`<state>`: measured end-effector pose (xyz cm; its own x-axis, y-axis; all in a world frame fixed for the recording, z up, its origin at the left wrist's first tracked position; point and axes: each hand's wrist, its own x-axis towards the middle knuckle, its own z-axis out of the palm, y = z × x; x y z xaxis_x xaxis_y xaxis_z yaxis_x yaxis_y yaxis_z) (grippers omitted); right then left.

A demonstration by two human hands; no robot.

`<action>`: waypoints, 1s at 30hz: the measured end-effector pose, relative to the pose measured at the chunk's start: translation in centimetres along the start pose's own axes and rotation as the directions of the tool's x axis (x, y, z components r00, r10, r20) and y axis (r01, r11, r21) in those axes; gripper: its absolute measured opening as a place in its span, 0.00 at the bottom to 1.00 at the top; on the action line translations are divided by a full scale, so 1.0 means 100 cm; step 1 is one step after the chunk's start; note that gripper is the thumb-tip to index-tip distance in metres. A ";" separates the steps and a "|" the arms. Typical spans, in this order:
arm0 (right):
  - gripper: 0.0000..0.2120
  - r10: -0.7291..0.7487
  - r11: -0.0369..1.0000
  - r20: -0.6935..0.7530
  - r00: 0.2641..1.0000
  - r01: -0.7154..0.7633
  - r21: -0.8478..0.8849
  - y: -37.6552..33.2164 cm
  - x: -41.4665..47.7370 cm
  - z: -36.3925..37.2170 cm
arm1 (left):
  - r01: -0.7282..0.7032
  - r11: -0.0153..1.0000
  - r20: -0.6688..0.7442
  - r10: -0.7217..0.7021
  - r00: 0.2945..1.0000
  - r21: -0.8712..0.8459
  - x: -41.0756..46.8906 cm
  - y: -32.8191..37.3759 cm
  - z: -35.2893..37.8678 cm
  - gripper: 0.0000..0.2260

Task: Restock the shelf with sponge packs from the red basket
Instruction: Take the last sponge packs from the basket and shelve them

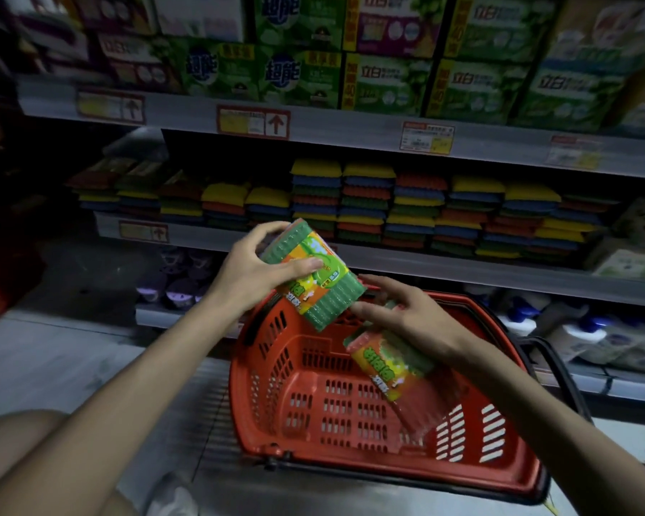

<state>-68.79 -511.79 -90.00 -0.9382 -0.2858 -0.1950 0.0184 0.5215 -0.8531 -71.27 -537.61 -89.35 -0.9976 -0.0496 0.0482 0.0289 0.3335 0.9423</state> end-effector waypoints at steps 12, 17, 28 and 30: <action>0.20 0.016 0.906 0.054 0.998 -0.038 0.421 -0.046 0.041 0.048 | 0.057 0.961 -0.141 -0.098 0.985 -0.270 0.014 -0.007 -0.036 0.42; 0.18 0.080 0.867 0.042 0.996 -0.090 0.491 -0.065 0.075 0.066 | 0.199 0.925 -0.055 -0.228 0.972 -0.325 0.026 -0.034 -0.046 0.43; 0.23 0.164 0.809 0.011 0.986 -0.141 0.571 -0.099 0.137 0.097 | 0.199 0.843 -0.152 -0.311 0.938 -0.501 0.065 -0.038 -0.063 0.33; 0.24 0.187 0.811 -0.033 0.982 -0.135 0.570 -0.104 0.144 0.098 | 0.175 0.844 -0.183 -0.304 0.935 -0.506 0.077 -0.037 -0.062 0.23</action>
<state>-79.08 -529.19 -88.70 -0.9292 -0.1563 -0.3349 0.3386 0.0031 -0.9409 -78.62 -545.01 -90.41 -0.9300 -0.3200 -0.1806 -0.1187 -0.2037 0.9718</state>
